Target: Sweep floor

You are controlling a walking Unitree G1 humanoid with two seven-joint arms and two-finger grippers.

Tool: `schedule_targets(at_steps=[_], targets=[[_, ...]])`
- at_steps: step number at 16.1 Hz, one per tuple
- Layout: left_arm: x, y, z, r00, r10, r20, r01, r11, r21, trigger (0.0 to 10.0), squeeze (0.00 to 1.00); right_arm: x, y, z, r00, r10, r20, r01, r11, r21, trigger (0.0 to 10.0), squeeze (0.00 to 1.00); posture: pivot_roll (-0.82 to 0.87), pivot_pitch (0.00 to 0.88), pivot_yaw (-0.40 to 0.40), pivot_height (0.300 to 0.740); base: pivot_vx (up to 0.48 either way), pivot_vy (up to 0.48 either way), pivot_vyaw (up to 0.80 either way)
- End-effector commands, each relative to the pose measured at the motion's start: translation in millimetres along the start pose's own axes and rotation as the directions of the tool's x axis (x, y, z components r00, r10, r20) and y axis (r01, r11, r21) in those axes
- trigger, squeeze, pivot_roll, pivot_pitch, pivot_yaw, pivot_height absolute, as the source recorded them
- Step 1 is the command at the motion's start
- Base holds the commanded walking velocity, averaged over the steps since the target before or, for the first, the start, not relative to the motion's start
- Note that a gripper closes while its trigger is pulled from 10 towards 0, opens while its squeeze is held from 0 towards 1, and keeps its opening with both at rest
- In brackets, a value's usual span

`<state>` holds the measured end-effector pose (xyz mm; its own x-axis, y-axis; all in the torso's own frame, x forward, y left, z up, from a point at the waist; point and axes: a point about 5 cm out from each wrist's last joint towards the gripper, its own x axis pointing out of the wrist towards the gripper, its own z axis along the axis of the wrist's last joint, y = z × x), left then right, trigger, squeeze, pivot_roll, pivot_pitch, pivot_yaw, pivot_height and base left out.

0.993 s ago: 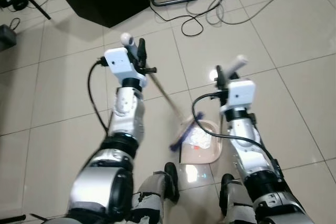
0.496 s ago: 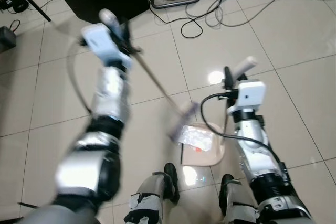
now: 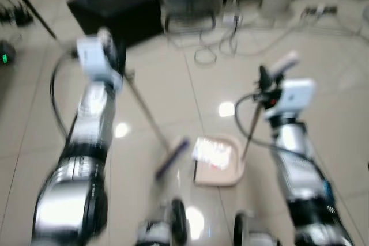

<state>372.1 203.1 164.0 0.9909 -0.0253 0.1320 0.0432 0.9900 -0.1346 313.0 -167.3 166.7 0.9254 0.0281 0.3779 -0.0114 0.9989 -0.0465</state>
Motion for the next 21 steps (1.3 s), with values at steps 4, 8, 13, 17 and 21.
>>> schedule_targets(at_steps=[4,8,13,17,21], targets=[[-41.5,-2.1,7.2,0.991,-0.121,0.051,0.118,0.992,0.047,10.0,0.00,5.9,-2.9,47.3,0.999,0.017,0.030,-0.021,0.990,0.143,10.0,0.00,-0.03,0.029,0.088,0.740,0.000,0.000,0.00],[-74.1,-13.6,7.0,0.987,-0.160,0.014,0.158,0.985,0.074,10.0,0.00,3.2,-2.3,67.3,1.000,0.010,0.022,-0.014,0.981,0.195,10.0,0.00,-0.01,0.017,0.072,0.740,0.000,0.000,0.00],[-87.6,-29.4,7.4,0.975,-0.219,-0.043,0.223,0.967,0.122,10.0,0.00,-1.3,-10.7,79.1,1.000,-0.029,0.007,0.027,0.975,0.221,10.0,0.00,-0.01,0.012,0.096,0.740,0.000,-0.417,0.00],[-86.6,-29.0,13.2,0.976,-0.213,-0.047,0.217,0.969,0.118,10.0,0.00,-3.3,-19.4,85.1,0.998,-0.059,0.006,0.056,0.974,0.220,10.0,0.00,-0.01,0.008,0.105,0.740,0.000,-0.460,0.00],[-87.8,-32.0,13.0,0.975,-0.214,-0.057,0.220,0.969,0.115,10.0,0.00,-1.7,-19.9,89.0,0.999,-0.040,0.001,0.039,0.977,0.212,10.0,0.00,-0.01,0.000,0.107,0.740,0.000,-0.461,0.00]])
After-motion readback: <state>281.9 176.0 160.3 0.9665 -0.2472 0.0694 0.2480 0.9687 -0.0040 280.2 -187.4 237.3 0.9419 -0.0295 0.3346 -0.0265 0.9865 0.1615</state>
